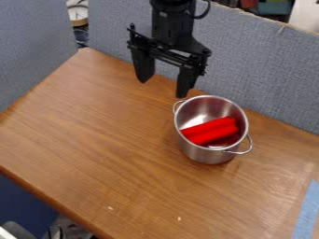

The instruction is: Put the red object in the metal pot

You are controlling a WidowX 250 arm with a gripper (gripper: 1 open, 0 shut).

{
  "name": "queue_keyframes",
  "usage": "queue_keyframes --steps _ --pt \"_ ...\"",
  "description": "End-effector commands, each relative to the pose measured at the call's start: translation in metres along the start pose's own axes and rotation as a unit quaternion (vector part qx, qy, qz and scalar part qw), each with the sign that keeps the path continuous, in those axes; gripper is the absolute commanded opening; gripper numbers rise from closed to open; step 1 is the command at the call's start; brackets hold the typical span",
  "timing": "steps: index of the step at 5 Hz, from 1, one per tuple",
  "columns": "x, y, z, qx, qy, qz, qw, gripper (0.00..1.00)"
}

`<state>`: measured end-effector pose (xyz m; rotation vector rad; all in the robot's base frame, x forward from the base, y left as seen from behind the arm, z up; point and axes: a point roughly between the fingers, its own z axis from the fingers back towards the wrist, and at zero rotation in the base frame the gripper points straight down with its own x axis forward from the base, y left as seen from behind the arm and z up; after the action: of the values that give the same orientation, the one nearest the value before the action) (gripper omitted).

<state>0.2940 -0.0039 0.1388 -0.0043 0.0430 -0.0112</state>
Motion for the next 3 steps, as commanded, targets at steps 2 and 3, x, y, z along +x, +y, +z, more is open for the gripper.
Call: queue_keyframes --steps 2,3 --pt "0.006 -0.039 0.008 -0.006 -0.016 0.071 0.9973 1.00" --pt "0.015 -0.050 0.011 -0.006 -0.013 0.120 0.9926 1.00"
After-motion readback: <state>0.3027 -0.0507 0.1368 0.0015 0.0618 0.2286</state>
